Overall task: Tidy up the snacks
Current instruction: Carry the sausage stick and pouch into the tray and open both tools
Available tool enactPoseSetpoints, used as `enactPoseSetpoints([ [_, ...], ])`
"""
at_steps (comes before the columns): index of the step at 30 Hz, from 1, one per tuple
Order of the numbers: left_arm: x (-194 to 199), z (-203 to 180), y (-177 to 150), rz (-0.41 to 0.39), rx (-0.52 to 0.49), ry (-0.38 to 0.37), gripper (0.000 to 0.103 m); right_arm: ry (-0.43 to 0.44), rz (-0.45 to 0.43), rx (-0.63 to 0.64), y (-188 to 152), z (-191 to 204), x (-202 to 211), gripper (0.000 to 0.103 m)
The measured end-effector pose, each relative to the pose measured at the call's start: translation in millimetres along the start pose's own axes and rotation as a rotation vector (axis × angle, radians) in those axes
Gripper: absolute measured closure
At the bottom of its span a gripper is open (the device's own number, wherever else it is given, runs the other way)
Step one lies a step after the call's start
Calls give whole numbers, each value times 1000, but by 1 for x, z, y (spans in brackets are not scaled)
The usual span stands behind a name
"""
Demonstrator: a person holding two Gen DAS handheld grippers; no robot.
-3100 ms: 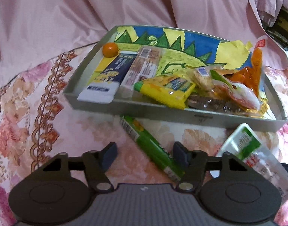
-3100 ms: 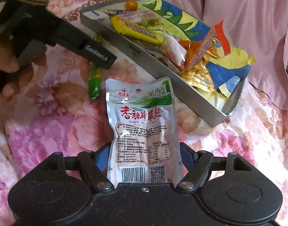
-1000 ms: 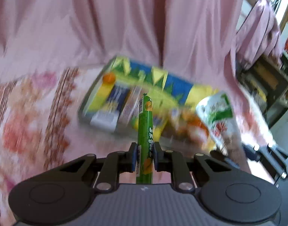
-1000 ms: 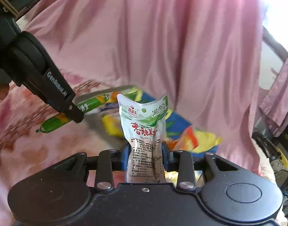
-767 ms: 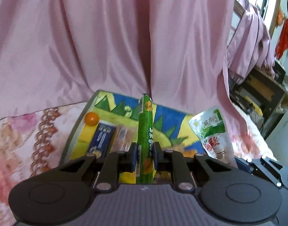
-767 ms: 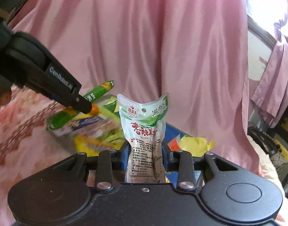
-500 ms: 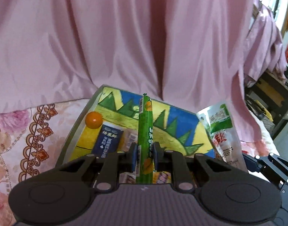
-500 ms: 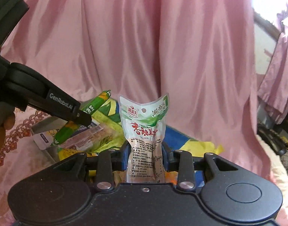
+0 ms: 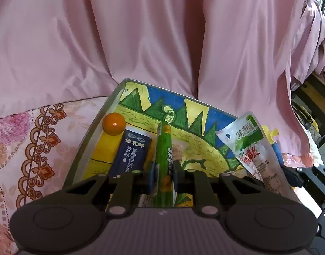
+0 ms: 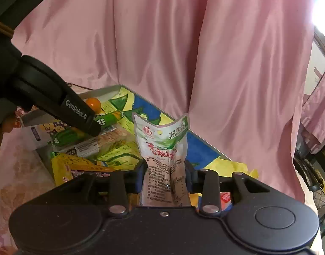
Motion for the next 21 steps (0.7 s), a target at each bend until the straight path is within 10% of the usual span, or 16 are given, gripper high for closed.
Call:
enactPoseSetpoints([
  [21, 6, -4, 2, 1, 23, -6, 66, -12, 31, -87, -7, -19, -9, 34],
])
Point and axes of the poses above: each gripper's, at about its wrist camera, not at the fingertips, and x roughly against the way its jaws point, z to its left, y to its top, the point moved 9 cm from there along -x, roughly the way its jaws point, and after that the axes turned 5 degrees about x, right-handed, at the moved point
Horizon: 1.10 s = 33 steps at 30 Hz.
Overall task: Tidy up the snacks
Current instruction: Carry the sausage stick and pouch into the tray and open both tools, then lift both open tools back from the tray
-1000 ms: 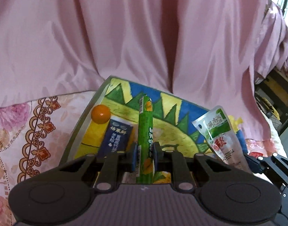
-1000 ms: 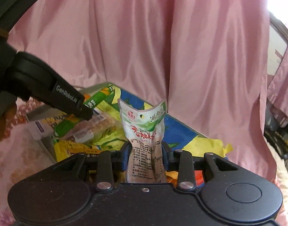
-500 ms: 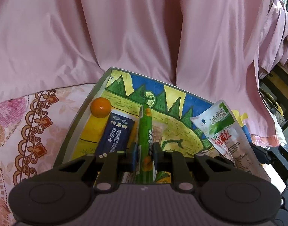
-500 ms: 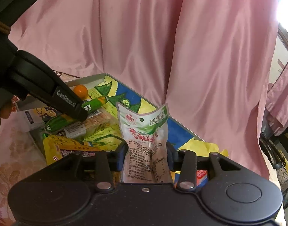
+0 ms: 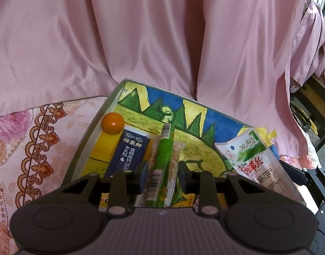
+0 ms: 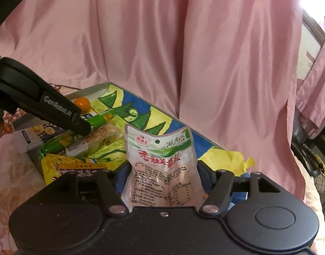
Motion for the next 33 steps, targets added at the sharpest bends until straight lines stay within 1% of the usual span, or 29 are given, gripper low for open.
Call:
enactPoseSetpoints([
  [1, 2, -1, 1, -3, 1, -1, 65, 0, -1, -11, 0, -1, 1, 31],
  [3, 8, -2, 3, -11, 0, 1, 56, -3, -15, -37, 2, -6, 4, 25],
  [5, 15, -4, 6, -24, -3, 2, 52, 0, -35, -62, 5, -10, 9, 18],
  [7, 24, -6, 8, -39, -4, 5, 45, -2, -57, -89, 8, -15, 17, 17],
  [9, 35, -8, 11, -59, -10, 6, 36, -5, -74, -112, 11, -20, 24, 15],
  [10, 41, -9, 12, -70, -14, 7, 33, -8, -85, -128, 13, -24, 30, 12],
  [12, 54, -11, 14, -100, -28, 14, 23, -14, -110, -168, 15, -31, 42, 8],
  [15, 78, -14, 16, -161, -52, 33, 14, -16, -150, -231, 20, -42, 62, 6],
  [17, 95, -17, 17, -202, -54, 41, 11, -14, -180, -280, 23, -51, 79, 2],
  [18, 105, -18, 17, -226, -50, 40, 7, -16, -195, -303, 25, -55, 88, 1],
  [21, 132, -22, 16, -285, -52, 41, 2, -10, -235, -366, 26, -63, 114, 1],
  [23, 150, -26, 13, -331, -71, 53, 1, -8, -257, -401, 24, -68, 132, 1],
  [26, 174, -30, 6, -375, -99, 74, 1, 2, -282, -441, 20, -69, 158, 1],
  [28, 187, -31, -1, -388, -100, 82, 0, 3, -295, -447, 16, -67, 175, 1],
  [33, 208, -23, -27, -381, -100, 105, 0, -5, -304, -455, 1, -64, 208, 1],
])
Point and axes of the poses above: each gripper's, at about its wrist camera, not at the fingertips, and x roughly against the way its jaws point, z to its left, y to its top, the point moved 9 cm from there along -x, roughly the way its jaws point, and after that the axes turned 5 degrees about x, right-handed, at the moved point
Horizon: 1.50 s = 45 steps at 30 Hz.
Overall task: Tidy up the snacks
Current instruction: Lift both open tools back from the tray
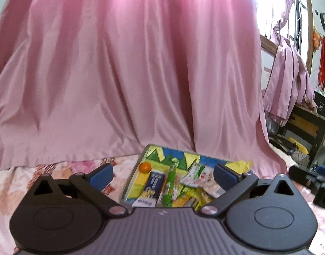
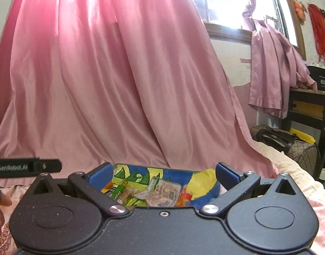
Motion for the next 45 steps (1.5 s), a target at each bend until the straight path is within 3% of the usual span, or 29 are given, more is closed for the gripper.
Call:
enactPoseSetpoints([
  [15, 58, 16, -43, 29, -25, 33, 0, -29, 15, -49, -27, -6, 71, 1],
  [45, 103, 35, -78, 30, -67, 122, 0, 11, 48, -71, -65, 19, 125, 1],
])
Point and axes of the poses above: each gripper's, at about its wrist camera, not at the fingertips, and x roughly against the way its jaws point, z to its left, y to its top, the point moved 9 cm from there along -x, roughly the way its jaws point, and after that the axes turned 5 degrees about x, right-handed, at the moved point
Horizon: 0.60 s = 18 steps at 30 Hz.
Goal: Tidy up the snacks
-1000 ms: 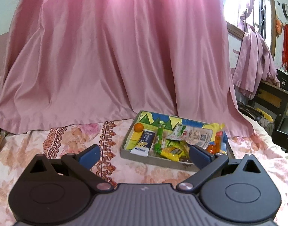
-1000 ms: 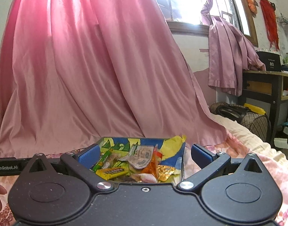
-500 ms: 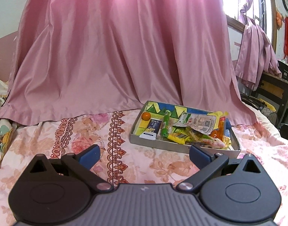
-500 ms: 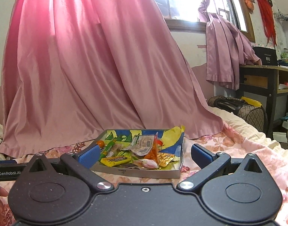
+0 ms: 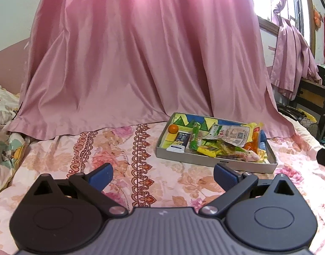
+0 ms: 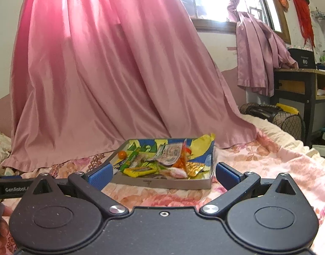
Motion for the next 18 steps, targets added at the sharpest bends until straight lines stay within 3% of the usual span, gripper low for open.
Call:
enactPoseSetpoints([
  [9, 3, 0, 0, -22, -15, -5, 0, 26, 48, -33, -18, 11, -6, 1],
  [18, -3, -4, 2, -48, -12, -6, 0, -10, 47, -38, -23, 9, -11, 1],
])
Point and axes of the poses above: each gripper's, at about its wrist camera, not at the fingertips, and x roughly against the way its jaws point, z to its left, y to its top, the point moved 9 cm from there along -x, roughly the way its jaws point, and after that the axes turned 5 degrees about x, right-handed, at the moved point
